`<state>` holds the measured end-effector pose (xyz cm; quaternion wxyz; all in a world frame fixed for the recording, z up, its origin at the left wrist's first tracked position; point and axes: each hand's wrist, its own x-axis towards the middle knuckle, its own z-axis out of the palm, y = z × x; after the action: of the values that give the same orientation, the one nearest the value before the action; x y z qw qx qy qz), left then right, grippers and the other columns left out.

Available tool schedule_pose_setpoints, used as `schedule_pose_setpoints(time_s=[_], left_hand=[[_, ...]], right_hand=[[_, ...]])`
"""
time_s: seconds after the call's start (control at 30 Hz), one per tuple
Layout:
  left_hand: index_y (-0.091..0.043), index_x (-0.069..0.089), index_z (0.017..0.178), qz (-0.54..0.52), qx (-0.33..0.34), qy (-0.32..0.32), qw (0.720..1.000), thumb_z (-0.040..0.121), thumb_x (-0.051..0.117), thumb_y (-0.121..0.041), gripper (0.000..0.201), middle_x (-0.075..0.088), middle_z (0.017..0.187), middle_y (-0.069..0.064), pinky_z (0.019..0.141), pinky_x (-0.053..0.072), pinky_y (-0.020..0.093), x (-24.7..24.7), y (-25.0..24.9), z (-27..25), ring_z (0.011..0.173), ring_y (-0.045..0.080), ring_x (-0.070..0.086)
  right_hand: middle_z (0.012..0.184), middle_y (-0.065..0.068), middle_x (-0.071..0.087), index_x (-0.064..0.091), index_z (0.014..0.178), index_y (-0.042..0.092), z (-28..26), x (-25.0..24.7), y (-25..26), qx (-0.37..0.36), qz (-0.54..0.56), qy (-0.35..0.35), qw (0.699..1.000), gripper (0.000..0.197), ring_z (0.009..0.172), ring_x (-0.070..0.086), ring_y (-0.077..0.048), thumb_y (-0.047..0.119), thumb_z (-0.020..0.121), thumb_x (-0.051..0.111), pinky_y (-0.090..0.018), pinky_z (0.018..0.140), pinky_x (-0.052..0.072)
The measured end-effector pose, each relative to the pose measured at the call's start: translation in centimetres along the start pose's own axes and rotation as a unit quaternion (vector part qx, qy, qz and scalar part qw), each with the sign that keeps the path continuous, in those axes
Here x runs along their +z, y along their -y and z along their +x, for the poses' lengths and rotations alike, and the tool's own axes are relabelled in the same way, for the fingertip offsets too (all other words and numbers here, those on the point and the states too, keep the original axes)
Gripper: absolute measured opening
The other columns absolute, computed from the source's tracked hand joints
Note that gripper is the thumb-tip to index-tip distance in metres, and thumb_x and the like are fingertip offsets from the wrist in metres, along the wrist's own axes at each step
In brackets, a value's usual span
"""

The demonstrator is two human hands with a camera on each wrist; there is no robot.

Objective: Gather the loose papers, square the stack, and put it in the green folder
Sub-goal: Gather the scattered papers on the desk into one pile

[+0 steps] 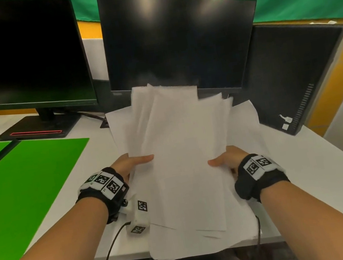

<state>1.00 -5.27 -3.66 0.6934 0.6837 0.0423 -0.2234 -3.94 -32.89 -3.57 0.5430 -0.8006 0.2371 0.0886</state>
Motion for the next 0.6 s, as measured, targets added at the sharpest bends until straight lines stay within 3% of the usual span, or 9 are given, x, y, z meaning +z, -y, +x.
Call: schedule_pose_setpoints(time_s=[0.07,0.13,0.23,0.27,0.33,0.4,0.47,0.53,0.6], left_hand=[[-0.006,0.047,0.133,0.033,-0.012,-0.004,0.999,0.047,0.09,-0.032,0.099,0.059,0.129,0.016,0.102,0.042,0.052,-1.1,1.9,3.5,0.119,0.037,0.055],[-0.005,0.048,0.132,0.044,-0.033,-0.011,0.998,0.026,0.095,-0.037,0.12,0.059,0.128,0.016,0.102,0.043,0.053,-2.4,3.5,7.1,0.117,0.039,0.057],[-0.001,0.058,0.12,0.052,-0.057,-0.007,0.997,0.013,0.094,-0.033,0.117,0.065,0.119,0.022,0.099,0.046,0.052,-3.1,3.8,8.2,0.109,0.042,0.061],[0.0,0.059,0.117,0.059,-0.056,-0.012,0.997,0.02,0.094,-0.03,0.107,0.065,0.118,0.024,0.099,0.046,0.053,-2.5,2.7,6.4,0.109,0.043,0.062],[0.002,0.06,0.116,0.066,-0.06,-0.025,0.996,0.052,0.086,-0.012,0.071,0.065,0.118,0.027,0.099,0.045,0.055,-2.2,1.9,4.7,0.109,0.043,0.061],[0.004,0.058,0.119,0.082,-0.066,-0.042,0.994,0.07,0.07,0.003,0.05,0.063,0.119,0.027,0.1,0.043,0.057,-1.4,0.7,2.5,0.111,0.044,0.059],[0.006,0.055,0.12,0.08,-0.068,-0.044,0.993,0.076,0.061,0.009,0.044,0.06,0.122,0.026,0.102,0.041,0.057,-1.2,0.5,2.2,0.115,0.045,0.056],[0.005,0.054,0.121,0.069,-0.071,-0.041,0.994,0.079,0.057,0.012,0.042,0.059,0.12,0.026,0.103,0.039,0.058,-1.1,0.5,2.5,0.117,0.045,0.053],[0.005,0.054,0.122,0.075,-0.077,-0.049,0.993,0.077,0.06,0.012,0.047,0.059,0.123,0.027,0.102,0.04,0.059,-1.1,0.7,3.0,0.116,0.046,0.054]], right_hand=[[0.146,-0.015,0.04,0.027,0.144,0.0,0.5,0.8,0.7,0.011,-0.083,-0.028,0.996,0.082,0.132,0.041,-0.035,0.016,0.078,0.073,-0.04,0.109,0.035],[0.147,-0.016,0.04,0.03,0.143,0.0,1.3,1.2,0.9,0.013,-0.134,-0.018,0.991,0.08,0.132,0.042,-0.034,0.018,0.078,0.073,-0.041,0.11,0.035],[0.135,-0.018,0.053,0.047,0.134,0.001,0.7,1.5,1.2,-0.023,-0.115,0.012,0.993,0.057,0.123,0.051,-0.034,0.014,0.083,0.067,-0.041,0.107,0.039],[0.133,-0.016,0.056,0.05,0.132,0.003,0.3,1.3,1.2,-0.038,-0.083,0.028,0.995,0.053,0.121,0.053,-0.033,0.018,0.084,0.066,-0.042,0.107,0.04],[0.127,-0.01,0.059,0.054,0.128,0.008,-0.1,0.1,1.0,-0.042,-0.034,0.011,0.998,0.051,0.118,0.054,-0.032,0.037,0.087,0.06,-0.042,0.105,0.041],[0.126,-0.012,0.058,0.054,0.125,0.005,0.5,-1.9,0.4,-0.012,-0.061,-0.117,0.991,0.051,0.119,0.053,-0.034,0.042,0.09,0.052,-0.041,0.103,0.039],[0.13,-0.015,0.054,0.055,0.123,0.004,0.4,-4.0,-0.9,0.045,-0.3,-0.201,0.932,0.051,0.118,0.052,-0.036,0.035,0.083,0.054,-0.04,0.1,0.042],[0.124,-0.008,0.054,0.059,0.119,0.012,-0.5,-4.9,-2.1,0.064,-0.508,-0.139,0.848,0.054,0.113,0.056,-0.031,0.028,0.068,0.064,-0.038,0.093,0.05],[0.125,-0.004,0.055,0.06,0.121,0.016,-0.8,-5.0,-2.9,0.058,-0.558,-0.091,0.823,0.051,0.112,0.059,-0.025,0.025,0.071,0.066,-0.033,0.091,0.051]])
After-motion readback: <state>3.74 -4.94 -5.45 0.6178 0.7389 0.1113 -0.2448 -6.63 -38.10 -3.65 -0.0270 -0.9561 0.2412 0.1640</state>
